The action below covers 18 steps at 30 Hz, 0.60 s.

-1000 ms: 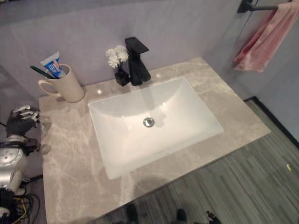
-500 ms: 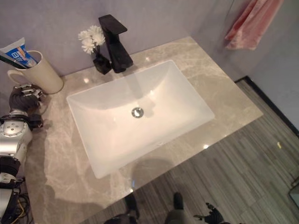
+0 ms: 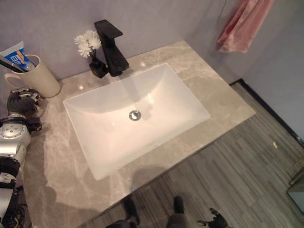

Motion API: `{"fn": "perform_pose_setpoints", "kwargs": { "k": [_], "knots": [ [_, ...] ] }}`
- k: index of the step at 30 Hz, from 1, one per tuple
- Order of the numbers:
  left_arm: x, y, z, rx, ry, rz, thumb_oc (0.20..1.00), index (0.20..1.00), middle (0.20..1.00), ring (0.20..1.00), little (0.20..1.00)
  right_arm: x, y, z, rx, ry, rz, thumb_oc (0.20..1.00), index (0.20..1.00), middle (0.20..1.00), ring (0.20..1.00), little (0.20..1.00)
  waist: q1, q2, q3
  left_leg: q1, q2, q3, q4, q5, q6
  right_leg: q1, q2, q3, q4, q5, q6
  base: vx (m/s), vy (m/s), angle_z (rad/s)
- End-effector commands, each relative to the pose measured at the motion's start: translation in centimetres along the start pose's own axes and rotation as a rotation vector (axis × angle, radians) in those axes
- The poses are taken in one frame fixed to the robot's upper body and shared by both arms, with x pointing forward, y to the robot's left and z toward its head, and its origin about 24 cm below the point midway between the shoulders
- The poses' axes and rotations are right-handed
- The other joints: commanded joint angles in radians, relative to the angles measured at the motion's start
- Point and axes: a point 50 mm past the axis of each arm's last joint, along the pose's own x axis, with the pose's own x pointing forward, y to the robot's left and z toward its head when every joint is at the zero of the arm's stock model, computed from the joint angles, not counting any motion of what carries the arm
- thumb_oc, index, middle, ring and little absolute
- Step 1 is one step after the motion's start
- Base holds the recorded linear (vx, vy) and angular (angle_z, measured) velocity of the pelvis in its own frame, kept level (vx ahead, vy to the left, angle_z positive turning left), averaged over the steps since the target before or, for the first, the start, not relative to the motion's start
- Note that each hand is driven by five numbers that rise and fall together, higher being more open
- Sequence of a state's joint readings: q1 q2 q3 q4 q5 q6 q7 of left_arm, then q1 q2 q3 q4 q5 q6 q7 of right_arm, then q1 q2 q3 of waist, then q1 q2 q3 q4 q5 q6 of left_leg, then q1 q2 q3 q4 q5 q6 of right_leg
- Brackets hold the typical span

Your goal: Put brush and paste in cup on sink, flatten towel.

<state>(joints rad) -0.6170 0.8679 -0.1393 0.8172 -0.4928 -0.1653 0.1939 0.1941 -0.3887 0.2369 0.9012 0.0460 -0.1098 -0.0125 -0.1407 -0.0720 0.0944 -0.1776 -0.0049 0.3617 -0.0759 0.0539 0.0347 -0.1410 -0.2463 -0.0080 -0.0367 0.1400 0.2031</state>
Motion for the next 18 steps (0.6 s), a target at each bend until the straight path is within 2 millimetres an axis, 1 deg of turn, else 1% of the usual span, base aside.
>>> {"fn": "perform_pose_setpoints", "kwargs": {
  "k": [1,3,4,9,15,18],
  "knots": [
    [1.1,0.4,1.8,0.017,-0.056,0.036,0.2,0.2,0.2,0.2,0.2,-0.3,-2.3,-0.4,-0.018,-0.004,-0.044,1.0,1.0,1.0,1.0,1.0,-0.018,0.034,-0.04,-0.061,0.034,-0.096,0.138,-0.072,-0.05,0.11,0.007,0.015,0.043,0.083,0.058,-0.02,0.001,-0.12],
    [1.2,-0.1,1.8,0.024,-0.053,0.03,0.2,0.2,0.2,0.2,0.2,-0.3,-2.4,-0.5,-0.018,0.0,-0.048,1.0,1.0,1.0,1.0,1.0,-0.024,0.029,-0.039,-0.063,0.038,-0.092,0.134,-0.07,-0.05,0.103,0.011,0.018,0.042,0.085,0.058,-0.04,-0.006,-0.07],
    [1.3,-0.3,2.2,0.032,-0.07,0.022,0.2,0.2,0.2,0.2,0.2,-0.3,-2.4,-0.4,-0.015,-0.002,-0.045,1.0,1.0,1.0,1.0,1.0,-0.027,0.026,-0.037,-0.066,0.04,-0.088,0.134,-0.07,-0.05,0.098,0.014,0.021,0.04,0.083,0.058,-0.04,-0.013,-0.06],
    [1.4,-0.2,2.4,0.046,-0.078,0.02,0.2,0.2,0.2,0.2,0.2,-0.3,-2.3,-0.3,-0.019,-0.013,-0.041,1.0,1.0,1.0,1.0,1.0,-0.03,0.022,-0.035,-0.073,0.044,-0.083,0.137,-0.068,-0.051,0.089,0.017,0.026,0.036,0.081,0.058,-0.02,-0.006,-0.03],
    [1.7,-1.2,3.4,0.056,-0.113,-0.004,0.2,0.2,0.2,0.2,0.2,-0.3,-2.3,-0.7,-0.014,0.005,-0.042,1.0,1.0,1.0,1.0,1.0,-0.035,0.018,-0.033,-0.092,0.047,-0.079,0.147,-0.067,-0.052,0.076,0.023,0.031,0.033,0.078,0.057,0.0,-0.004,-0.02],
    [1.7,-1.5,3.5,0.064,-0.121,-0.015,0.2,0.2,0.2,0.2,0.2,-0.3,-2.4,-0.3,-0.014,-0.016,-0.04,1.0,1.0,1.0,1.0,1.0,-0.039,0.018,-0.03,-0.095,0.049,-0.079,0.151,-0.067,-0.052,0.072,0.024,0.033,0.032,0.076,0.056,-0.01,-0.013,-0.08]
  ]
}}
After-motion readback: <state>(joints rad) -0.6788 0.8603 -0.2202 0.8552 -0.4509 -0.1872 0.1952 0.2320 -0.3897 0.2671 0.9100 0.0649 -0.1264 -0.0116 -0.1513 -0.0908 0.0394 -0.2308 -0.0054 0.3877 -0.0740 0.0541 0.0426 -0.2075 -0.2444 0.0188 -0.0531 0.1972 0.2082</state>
